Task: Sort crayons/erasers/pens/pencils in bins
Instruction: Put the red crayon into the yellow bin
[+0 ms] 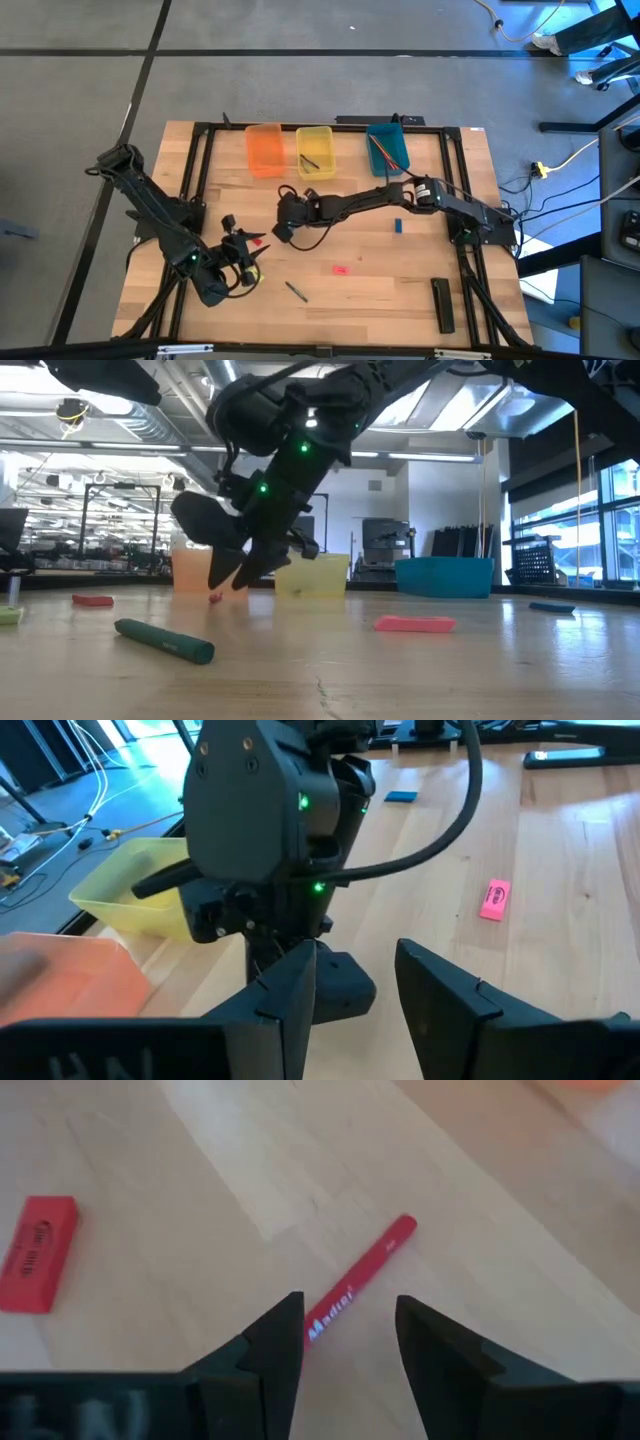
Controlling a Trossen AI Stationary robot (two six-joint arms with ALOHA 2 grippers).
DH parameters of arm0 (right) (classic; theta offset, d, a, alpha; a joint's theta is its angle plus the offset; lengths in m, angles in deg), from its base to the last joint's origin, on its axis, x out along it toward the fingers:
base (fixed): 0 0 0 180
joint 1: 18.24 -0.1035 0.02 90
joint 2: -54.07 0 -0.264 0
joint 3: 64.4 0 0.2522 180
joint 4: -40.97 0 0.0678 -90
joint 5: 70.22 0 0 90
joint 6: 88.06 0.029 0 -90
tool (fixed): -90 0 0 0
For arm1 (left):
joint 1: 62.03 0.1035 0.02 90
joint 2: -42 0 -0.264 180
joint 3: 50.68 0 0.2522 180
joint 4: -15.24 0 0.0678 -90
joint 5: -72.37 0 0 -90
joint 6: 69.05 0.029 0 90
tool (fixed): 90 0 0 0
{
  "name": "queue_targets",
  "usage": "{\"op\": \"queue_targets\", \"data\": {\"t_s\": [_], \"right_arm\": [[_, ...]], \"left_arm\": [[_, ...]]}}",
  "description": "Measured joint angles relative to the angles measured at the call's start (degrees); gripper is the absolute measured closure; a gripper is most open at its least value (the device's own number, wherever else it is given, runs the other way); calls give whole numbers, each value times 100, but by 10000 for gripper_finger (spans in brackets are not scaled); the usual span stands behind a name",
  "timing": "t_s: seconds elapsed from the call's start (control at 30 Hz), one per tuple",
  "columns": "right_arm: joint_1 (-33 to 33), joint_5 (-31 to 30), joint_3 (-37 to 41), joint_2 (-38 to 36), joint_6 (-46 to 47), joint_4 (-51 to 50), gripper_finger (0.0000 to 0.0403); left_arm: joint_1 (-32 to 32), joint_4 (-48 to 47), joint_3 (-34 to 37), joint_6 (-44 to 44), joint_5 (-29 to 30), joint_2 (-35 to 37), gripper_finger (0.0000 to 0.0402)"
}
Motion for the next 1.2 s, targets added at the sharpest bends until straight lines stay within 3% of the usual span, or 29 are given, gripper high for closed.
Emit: {"op": "queue_targets", "data": {"t_s": [0.23, 0.5, 0.97, 1.2], "right_arm": [[-9, 124, 328, 0, 214, 627, 240], [-18, 75, 526, -26, 265, 491, 242], [0, 78, 532, -31, 143, 114, 368], [-2, 96, 458, -24, 76, 30, 367]], "left_arm": [[36, 4, 0, -37, 71, -2, 269], [168, 2, 2, -15, 28, -2, 269], [166, -62, 2, 2, -41, -15, 269], [166, -133, 7, -4, -74, -15, 269]]}}
